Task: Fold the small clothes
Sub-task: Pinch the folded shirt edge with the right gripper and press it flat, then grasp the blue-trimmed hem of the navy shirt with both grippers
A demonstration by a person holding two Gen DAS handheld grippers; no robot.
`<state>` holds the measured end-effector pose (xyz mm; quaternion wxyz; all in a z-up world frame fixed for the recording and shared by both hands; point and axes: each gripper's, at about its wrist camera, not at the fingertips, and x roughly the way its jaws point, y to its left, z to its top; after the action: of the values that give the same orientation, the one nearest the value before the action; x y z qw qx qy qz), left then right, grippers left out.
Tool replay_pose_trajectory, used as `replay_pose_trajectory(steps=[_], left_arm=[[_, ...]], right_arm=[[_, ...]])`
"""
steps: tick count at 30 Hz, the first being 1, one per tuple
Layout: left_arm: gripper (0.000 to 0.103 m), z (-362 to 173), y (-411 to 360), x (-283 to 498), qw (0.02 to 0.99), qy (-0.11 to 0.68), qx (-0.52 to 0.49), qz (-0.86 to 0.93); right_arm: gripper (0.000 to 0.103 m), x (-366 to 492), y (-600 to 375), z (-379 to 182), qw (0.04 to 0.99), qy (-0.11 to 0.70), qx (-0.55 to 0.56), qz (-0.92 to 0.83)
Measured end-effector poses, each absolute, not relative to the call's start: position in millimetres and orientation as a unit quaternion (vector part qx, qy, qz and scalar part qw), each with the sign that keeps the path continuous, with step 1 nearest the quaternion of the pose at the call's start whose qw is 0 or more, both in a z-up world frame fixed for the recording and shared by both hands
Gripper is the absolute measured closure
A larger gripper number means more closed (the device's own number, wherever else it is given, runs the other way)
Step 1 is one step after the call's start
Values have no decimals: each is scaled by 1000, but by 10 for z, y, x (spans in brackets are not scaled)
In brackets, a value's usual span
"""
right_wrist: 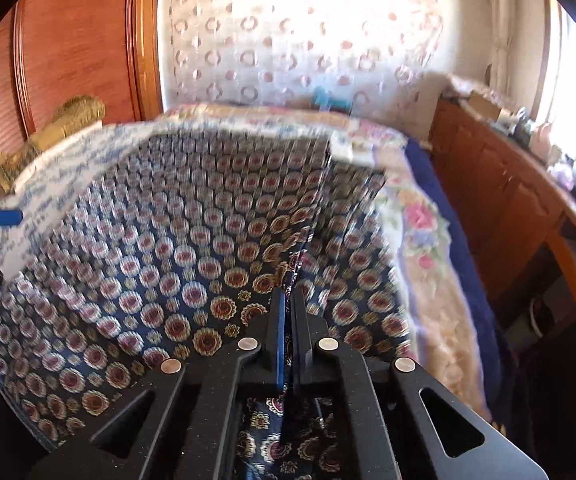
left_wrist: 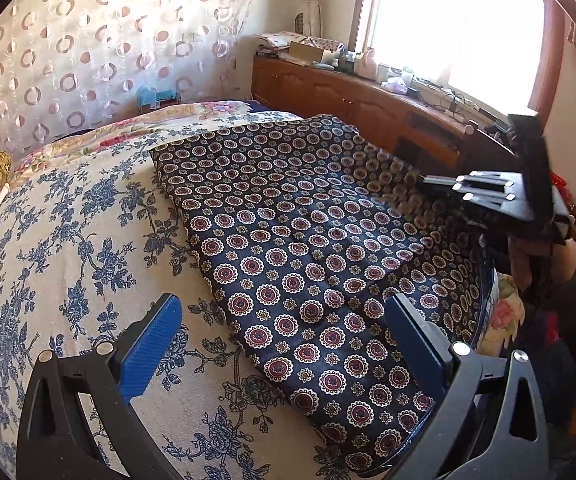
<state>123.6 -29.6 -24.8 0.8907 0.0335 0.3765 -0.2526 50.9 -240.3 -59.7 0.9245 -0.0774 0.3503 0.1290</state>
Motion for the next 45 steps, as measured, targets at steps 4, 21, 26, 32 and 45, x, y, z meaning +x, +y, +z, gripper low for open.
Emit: replay_pose_trajectory(steps=[4,21,26,32,45], left_arm=[[1,-253,-299,1245,890,378,34,-253],[1,-326,-400,1204,882,393,47,-256],[1,-344,-423,1149,879,397,51,-260],[1,-392,-416,1032,874,403,64,-264],[46,-482,-350,754,856,424,55,-290]], right_arm=[[101,349,-2505,-405,936,326,-69,117],[68,105,-2875,-552,923,377,-36,59],[54,-181,-2975,-637,915,398,-12,60],[51,-403,-3125,-673,909,413,35,47],[51,-429,-3084,-700,901,421,69,80]])
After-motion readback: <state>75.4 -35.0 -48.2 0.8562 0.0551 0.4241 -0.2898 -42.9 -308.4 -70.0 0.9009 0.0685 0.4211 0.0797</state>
